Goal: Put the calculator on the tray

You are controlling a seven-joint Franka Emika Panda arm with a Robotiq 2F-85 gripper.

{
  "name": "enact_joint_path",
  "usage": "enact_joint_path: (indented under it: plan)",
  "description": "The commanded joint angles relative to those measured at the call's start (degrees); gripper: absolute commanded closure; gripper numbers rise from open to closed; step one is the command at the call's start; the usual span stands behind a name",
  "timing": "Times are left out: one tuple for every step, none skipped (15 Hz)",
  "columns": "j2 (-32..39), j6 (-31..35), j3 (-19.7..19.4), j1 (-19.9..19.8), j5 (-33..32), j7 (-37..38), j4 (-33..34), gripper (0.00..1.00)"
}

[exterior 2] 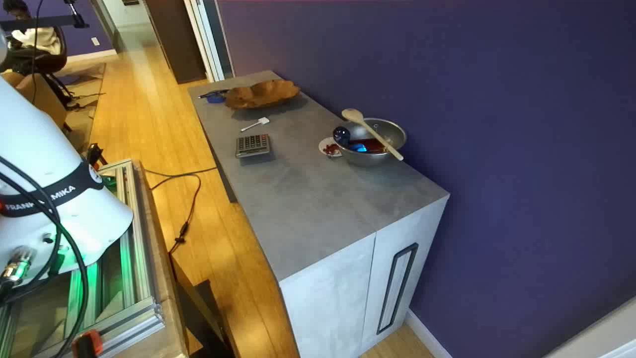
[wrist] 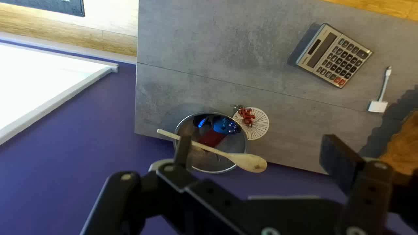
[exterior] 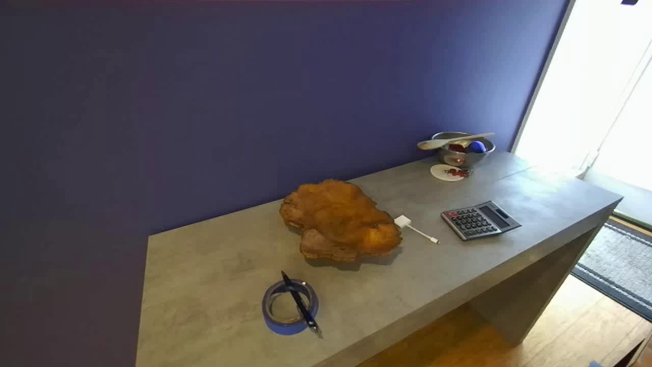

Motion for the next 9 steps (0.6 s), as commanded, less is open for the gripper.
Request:
enact_joint_path:
  plan:
    - [0.0, -0.1, -0.2, 0.3, -0.2, 0.2, 0.1, 0.00]
    - [0.0, -0.1, -0.2, 0.3, -0.2, 0.2, 0.1, 0.00]
    - [0.0, -0.1, -0.2, 0.3, -0.2, 0.2, 0.1, 0.00]
    - [0.0, -0.1, -0.2, 0.3, -0.2, 0.2, 0.1, 0.00]
    - [0.0, -0.1, -0.2, 0.3, -0.2, 0.2, 0.1, 0.00]
    - [0.1, 1.2, -1.3, 0.7, 1.3, -0.1, -0.4, 0.00]
    - [1.3, 2.8, -4.0, 2.1, 5.1, -1.8, -1.5, 0.00]
    - [2.0, 4.9, -5.4, 2.9, 7.5, -3.1, -3.1, 0.00]
    - [2.7, 8.2, -6.4, 3.5, 9.9, -3.8, -5.6, 0.00]
